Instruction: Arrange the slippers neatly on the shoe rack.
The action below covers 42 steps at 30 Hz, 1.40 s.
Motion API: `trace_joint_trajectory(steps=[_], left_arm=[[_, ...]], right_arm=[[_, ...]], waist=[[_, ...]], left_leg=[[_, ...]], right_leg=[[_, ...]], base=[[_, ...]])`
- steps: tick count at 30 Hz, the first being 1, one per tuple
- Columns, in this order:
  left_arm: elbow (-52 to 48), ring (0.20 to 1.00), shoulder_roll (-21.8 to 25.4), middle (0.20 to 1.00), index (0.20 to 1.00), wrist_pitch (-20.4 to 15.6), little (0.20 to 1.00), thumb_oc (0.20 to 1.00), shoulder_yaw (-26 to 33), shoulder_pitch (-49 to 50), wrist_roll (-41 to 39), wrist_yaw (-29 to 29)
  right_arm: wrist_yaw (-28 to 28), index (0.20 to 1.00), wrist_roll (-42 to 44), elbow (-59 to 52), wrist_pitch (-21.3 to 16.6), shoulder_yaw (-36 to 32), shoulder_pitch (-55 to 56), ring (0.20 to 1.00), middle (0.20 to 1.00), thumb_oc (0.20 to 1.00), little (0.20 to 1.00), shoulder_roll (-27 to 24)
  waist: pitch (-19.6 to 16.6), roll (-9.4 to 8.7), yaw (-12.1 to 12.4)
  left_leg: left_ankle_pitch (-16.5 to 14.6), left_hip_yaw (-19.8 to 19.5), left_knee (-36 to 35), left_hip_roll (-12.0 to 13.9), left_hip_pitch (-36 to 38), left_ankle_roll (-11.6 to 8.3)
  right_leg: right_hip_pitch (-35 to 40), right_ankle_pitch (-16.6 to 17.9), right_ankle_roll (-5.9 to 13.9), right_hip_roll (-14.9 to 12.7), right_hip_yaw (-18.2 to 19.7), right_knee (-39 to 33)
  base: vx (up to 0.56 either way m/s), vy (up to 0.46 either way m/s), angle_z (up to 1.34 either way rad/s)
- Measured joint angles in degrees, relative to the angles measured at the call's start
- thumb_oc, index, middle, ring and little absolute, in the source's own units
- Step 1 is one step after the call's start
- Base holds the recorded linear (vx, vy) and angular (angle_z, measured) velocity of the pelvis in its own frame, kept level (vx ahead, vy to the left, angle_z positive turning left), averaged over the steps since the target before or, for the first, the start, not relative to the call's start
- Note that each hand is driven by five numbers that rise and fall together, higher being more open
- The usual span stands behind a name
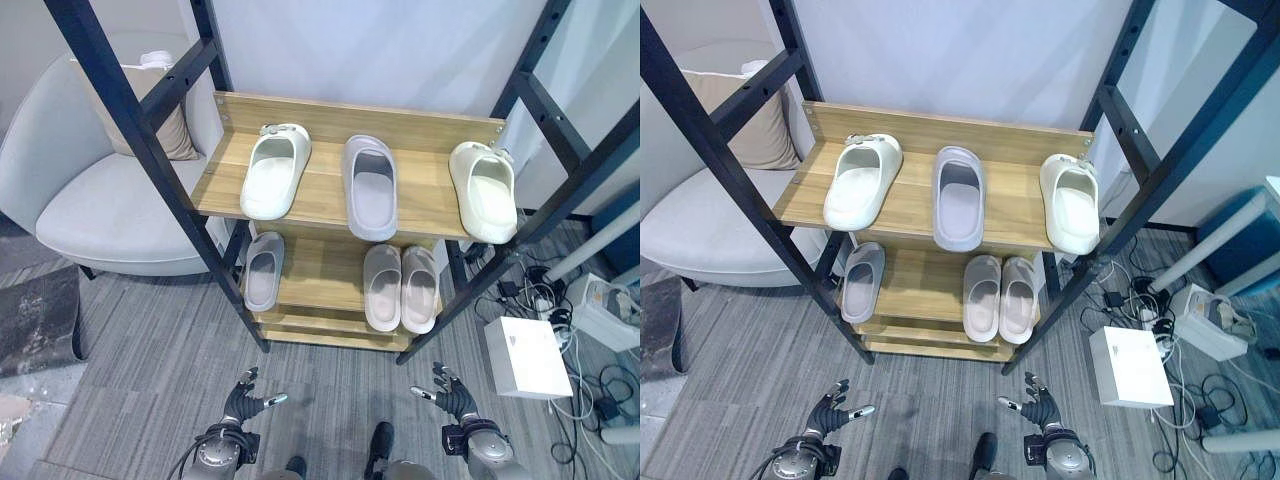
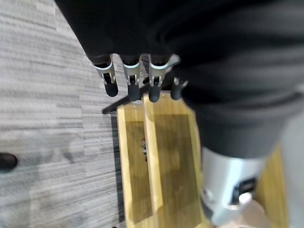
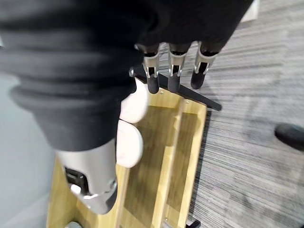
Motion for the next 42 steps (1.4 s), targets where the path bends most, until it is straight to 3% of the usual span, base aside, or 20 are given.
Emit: trace_joint_trajectory(steps=[2, 4, 5, 7, 10, 12, 14, 16, 18, 23, 26, 29, 33, 37, 42], left_arm=[[0.14, 1.000, -0.82, 1.000, 1.000, -0.03, 1.000, 1.000, 0.01, -0.63, -0.05, -0.01], [0.25, 1.000, -1.27, 1.000, 1.000, -0.04, 1.000, 1.000, -0.50, -1.60, -0.12, -0.10], [0.13, 1.000, -1.25, 1.000, 1.000, -0.14, 1.000, 1.000, -1.29, -2.10, -0.12, -0.34], [0.09, 1.000, -1.22, 1.000, 1.000, -0.11, 1.000, 1.000, -1.56, -2.42, -0.10, -0.38], [0.21, 1.000, -1.29, 1.000, 1.000, 0.06, 1.000, 1.000, -1.68, -1.78, 0.09, -0.44], [0.40, 1.000, -0.96, 1.000, 1.000, 0.21, 1.000, 1.000, -1.47, -1.71, 0.09, -0.44], [0.33, 1.000, -0.07, 1.000, 1.000, 0.28, 1.000, 1.000, -1.54, -1.07, 0.09, -0.47], [0.14, 1.000, 0.41, 1.000, 1.000, 0.29, 1.000, 1.000, -1.50, -0.98, 0.09, -0.44], [0.04, 1.000, 0.92, 1.000, 1.000, 0.28, 1.000, 1.000, -1.28, -0.80, 0.09, -0.44], [-0.16, 1.000, 1.41, 1.000, 1.000, 0.25, 1.000, 1.000, -1.34, -1.03, 0.10, -0.41], [-2.41, 1.000, 1.47, 1.000, 1.000, -0.03, 1.000, 1.000, -1.34, -1.02, 1.04, 0.46], [-2.61, 1.000, 1.50, 1.000, 1.000, -0.34, 1.000, 1.000, -1.21, -1.16, 2.90, 1.09], [-2.16, 1.000, 1.22, 1.000, 1.000, -0.29, 1.000, 1.000, -1.49, 0.27, 4.82, 1.39], [-1.98, 1.000, 0.79, 1.000, 1.000, -0.27, 1.000, 1.000, -1.63, 1.08, 5.37, 1.35], [-1.14, 1.000, 0.22, 1.000, 1.000, -0.42, 1.000, 1.000, -1.79, 2.30, 5.35, 1.45]], right_arm=[[0.07, 1.000, 0.05, -0.44, -0.28, 0.01, -0.66, 1.000, 1.000, 1.000, 1.000, -1.20], [-0.01, 1.000, 0.07, -0.33, -0.30, -0.17, -1.56, 1.000, 1.000, 1.000, 1.000, -2.28], [-0.11, 1.000, 0.10, -0.23, -0.18, -0.68, -1.78, 1.000, 1.000, 1.000, 1.000, -2.82], [-0.21, 1.000, 0.37, -0.20, -0.12, -0.67, -1.72, 1.000, 1.000, 1.000, 1.000, -2.81], [-0.22, 1.000, 0.45, -0.23, -0.15, -0.53, -1.82, 1.000, 1.000, 1.000, 1.000, -2.62], [-0.08, 1.000, 0.43, -0.40, -0.13, -0.45, -1.52, 1.000, 1.000, 1.000, 1.000, -2.33], [0.05, 1.000, 0.43, -0.35, -0.13, -0.51, -0.56, 1.000, 1.000, 1.000, 1.000, -1.46], [0.14, 1.000, 0.13, -0.36, -0.08, -0.44, -0.04, 1.000, 1.000, 1.000, 1.000, -0.85], [0.23, 1.000, -0.01, -0.43, -0.05, -0.39, -0.29, 1.000, 1.000, 1.000, 1.000, -0.02], [-0.75, 1.000, -4.96, -2.77, 0.08, 2.82, -2.47, 1.000, 1.000, 1.000, 1.000, -0.85], [-3.30, 1.000, -21.33, -17.97, -0.26, 4.79, -1.26, 1.000, 1.000, 1.000, 1.000, -8.61], [-3.56, 1.000, -29.95, -32.97, -1.41, 0.46, 1.68, 1.000, 1.000, 1.000, 1.000, -14.19], [-0.56, 1.000, -31.48, -44.09, -4.03, -0.09, 6.30, 1.000, 1.000, 1.000, 1.000, -16.80], [1.66, 1.000, -31.42, -55.61, -7.67, -0.10, 8.70, 1.000, 1.000, 1.000, 1.000, -20.48], [1.93, 1.000, -30.97, -66.56, -10.27, -2.41, 7.63, 1.000, 1.000, 1.000, 1.000, -25.72]], waist=[[0.43, 0.45, 1.05], [1.67, 0.94, 1.41], [2.71, 1.44, 1.44], [3.01, 1.57, 1.42], [3.18, 2.91, 1.62], [3.37, 2.55, 1.73], [2.93, 1.40, 1.75], [2.58, 1.17, 1.62], [2.05, 0.98, 1.82], [1.69, 0.80, 1.91], [1.68, 0.95, 1.98], [0.94, 0.55, 1.47], [-0.68, -0.78, 0.84], [-1.75, -1.01, -1.27], [-4.51, -0.42, -1.49]], left_leg=[[-1.00, 0.04, 9.06, -0.33, -4.59, -1.46], [-2.03, 1.00, 13.68, 0.14, -7.80, -2.36], [-2.51, 2.95, 10.88, 1.01, -8.98, -1.48], [-0.73, 4.79, 0.41, 2.09, -8.61, -0.78], [4.56, 4.83, -10.25, 3.88, -8.64, -1.20], [7.95, 5.15, -10.91, 3.72, -7.93, -0.60], [8.63, 6.49, -12.60, 2.66, -6.69, -0.09], [9.89, 6.88, -13.81, 1.44, -5.14, 1.43], [10.29, 7.40, -14.87, 0.89, -4.24, 1.65], [10.84, 7.65, -14.83, 0.77, -2.87, 2.46], [10.70, 7.86, -14.84, 0.98, -2.46, 2.53], [10.45, 8.42, -14.86, 1.35, -2.26, 2.18], [9.70, 9.44, -14.89, 1.85, -1.62, 1.35], [9.66, 9.65, -15.23, 1.88, -1.82, 1.46], [9.76, 9.71, -15.21, 1.81, -2.35, 1.36]], right_leg=[[0.35, -0.72, -1.45, 0.19, 0.01, 0.16], [0.64, -1.74, -2.62, 0.21, -1.33, -0.18], [0.95, -3.00, -3.35, 0.12, -2.45, -0.22], [0.74, -3.45, -2.94, 0.01, -3.29, -0.21], [0.72, -3.40, -1.95, 0.76, -2.96, -0.21], [0.78, -3.40, -0.58, 0.61, -2.10, -0.21], [1.08, -3.46, 1.28, -0.62, -1.19, -0.19], [1.88, -3.36, 1.98, -1.67, -0.91, -0.18], [2.11, -3.00, 3.13, -2.21, -0.68, -0.17], [3.54, -2.83, 3.40, -2.21, -0.57, -0.17], [3.87, -3.11, 3.58, -2.01, -0.20, -0.17], [3.85, -3.19, 3.63, -1.70, 0.45, -0.17], [3.76, -3.82, 4.06, -1.29, 1.84, -0.18], [3.26, -3.75, 3.98, -1.32, 2.11, -0.18], [2.74, -3.54, 4.23, -1.40, 2.12, -0.18]], base=[[0.05, -0.076, 0.06], [0.09, -0.009, 0.29], [0.20, 0.049, 0.51], [0.15, 0.045, 0.32], [0.11, 0.046, -0.08], [0.15, 0.101, -0.22], [0.10, 0.080, -0.04], [0.10, 0.084, 0.00], [0.07, 0.066, -0.03], [0.07, 0.051, 0.02], [0.02, 0.023, -0.04], [0.03, 0.034, -0.09], [0.01, 0.018, -0.17], [0.00, 0.011, -0.07], [0.00, 0.001, -0.01]])
